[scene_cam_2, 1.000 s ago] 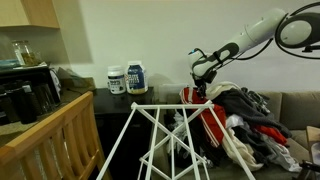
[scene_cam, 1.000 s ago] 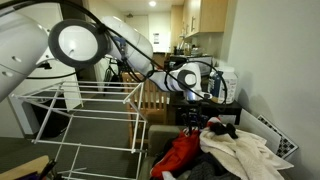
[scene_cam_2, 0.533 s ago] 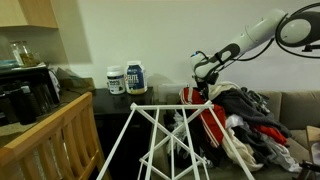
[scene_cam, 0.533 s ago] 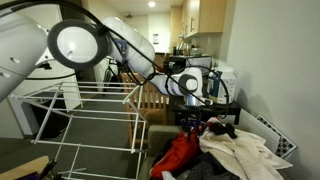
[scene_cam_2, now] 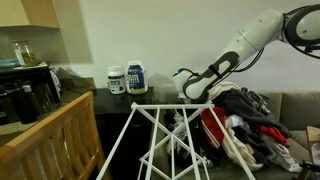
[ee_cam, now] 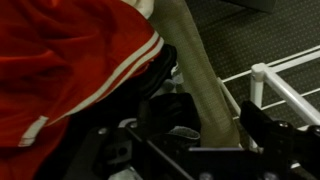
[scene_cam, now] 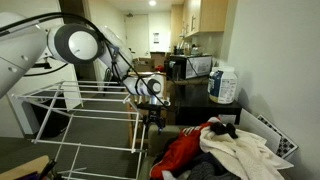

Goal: Put the red short on the cloth hanger

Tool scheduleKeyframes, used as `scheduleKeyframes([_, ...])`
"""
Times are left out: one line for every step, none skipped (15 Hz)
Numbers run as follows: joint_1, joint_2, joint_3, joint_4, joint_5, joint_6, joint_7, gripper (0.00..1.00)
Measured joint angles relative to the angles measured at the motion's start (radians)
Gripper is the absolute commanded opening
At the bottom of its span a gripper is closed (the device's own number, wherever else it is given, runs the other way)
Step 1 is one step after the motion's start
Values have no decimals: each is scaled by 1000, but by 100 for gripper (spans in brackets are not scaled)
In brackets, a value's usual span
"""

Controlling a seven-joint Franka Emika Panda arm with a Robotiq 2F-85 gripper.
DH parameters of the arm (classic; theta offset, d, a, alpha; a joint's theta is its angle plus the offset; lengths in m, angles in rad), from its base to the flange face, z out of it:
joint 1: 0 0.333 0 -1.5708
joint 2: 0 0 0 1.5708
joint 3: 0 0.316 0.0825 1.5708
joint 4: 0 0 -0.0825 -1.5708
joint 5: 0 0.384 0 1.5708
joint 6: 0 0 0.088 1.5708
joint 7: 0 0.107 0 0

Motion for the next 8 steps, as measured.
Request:
scheduleKeyframes([21, -8, 7, -11, 0, 0, 2, 100])
scheduleKeyframes([37, -18, 11, -22, 0, 3, 2, 100])
scheduleKeyframes([49, -30, 11, -30, -1, 7, 2, 100])
scheduleKeyframes([53, -45, 11, -38, -1, 10, 2, 100])
scheduleKeyframes([52, -60, 11, -44, -1, 12, 2, 100])
scheduleKeyframes([46, -76, 8, -47, 0, 13, 2, 100])
scheduleKeyframes([36, -92, 3, -48, 0, 13, 2, 100])
scheduleKeyframes([24, -106, -3, -48, 0, 13, 2, 100])
